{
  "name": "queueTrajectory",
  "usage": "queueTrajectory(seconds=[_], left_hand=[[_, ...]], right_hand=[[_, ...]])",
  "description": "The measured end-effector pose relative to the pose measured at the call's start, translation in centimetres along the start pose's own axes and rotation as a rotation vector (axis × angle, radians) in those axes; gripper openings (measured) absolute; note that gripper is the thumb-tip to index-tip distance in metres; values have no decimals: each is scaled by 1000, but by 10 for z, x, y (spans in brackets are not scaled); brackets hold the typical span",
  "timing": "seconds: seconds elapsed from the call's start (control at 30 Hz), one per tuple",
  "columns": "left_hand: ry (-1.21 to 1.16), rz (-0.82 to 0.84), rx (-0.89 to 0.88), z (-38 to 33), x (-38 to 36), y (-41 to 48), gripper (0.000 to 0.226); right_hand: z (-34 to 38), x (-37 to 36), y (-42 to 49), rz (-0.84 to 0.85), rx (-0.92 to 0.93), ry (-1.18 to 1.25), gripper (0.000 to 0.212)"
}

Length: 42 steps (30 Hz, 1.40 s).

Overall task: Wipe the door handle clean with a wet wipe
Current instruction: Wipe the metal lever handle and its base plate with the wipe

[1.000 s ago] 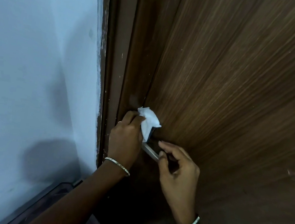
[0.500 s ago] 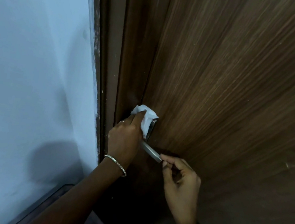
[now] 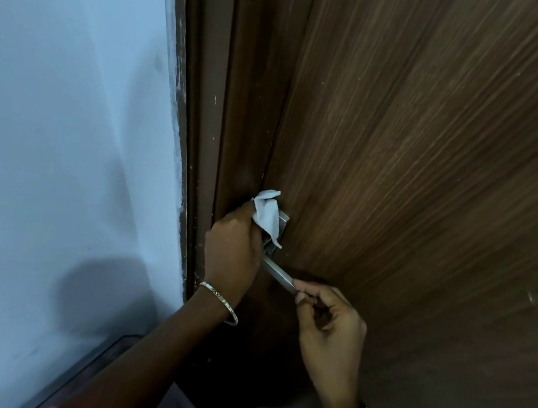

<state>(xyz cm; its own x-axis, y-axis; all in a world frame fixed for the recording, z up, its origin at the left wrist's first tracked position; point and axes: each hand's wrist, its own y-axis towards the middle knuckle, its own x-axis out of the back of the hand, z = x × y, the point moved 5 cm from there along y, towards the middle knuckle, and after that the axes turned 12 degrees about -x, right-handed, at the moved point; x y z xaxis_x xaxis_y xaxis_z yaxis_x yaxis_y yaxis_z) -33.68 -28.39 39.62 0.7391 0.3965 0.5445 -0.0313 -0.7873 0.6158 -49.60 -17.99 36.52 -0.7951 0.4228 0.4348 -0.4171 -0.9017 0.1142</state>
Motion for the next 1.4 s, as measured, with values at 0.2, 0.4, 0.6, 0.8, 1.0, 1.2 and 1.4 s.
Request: queueTrajectory(seconds=[0.2, 0.4, 0.6, 0.8, 1.0, 1.2, 1.4], left_hand=[[-73, 58, 69, 14, -9, -18, 32], [-54, -46, 41, 6, -3, -4, 29], [-92, 23, 232, 23, -21, -32, 26], [-140, -117, 123, 6, -8, -12, 32], [-195, -14, 265, 27, -25, -40, 34], [-333, -63, 406, 34, -22, -32, 47], [-405, -110, 380, 36, -25, -36, 47]], right_hand=[[-2, 0, 1, -13, 1, -20, 32], [-3, -1, 2, -4, -15, -15, 34], [-5, -1, -1, 10, -27, -5, 35], [-3, 0, 1, 33, -14, 2, 33], [-8, 1, 0, 35, -30, 30, 37], [-12, -1, 1, 47, -83, 119, 36], [-14, -2, 0, 48, -99, 143, 38]])
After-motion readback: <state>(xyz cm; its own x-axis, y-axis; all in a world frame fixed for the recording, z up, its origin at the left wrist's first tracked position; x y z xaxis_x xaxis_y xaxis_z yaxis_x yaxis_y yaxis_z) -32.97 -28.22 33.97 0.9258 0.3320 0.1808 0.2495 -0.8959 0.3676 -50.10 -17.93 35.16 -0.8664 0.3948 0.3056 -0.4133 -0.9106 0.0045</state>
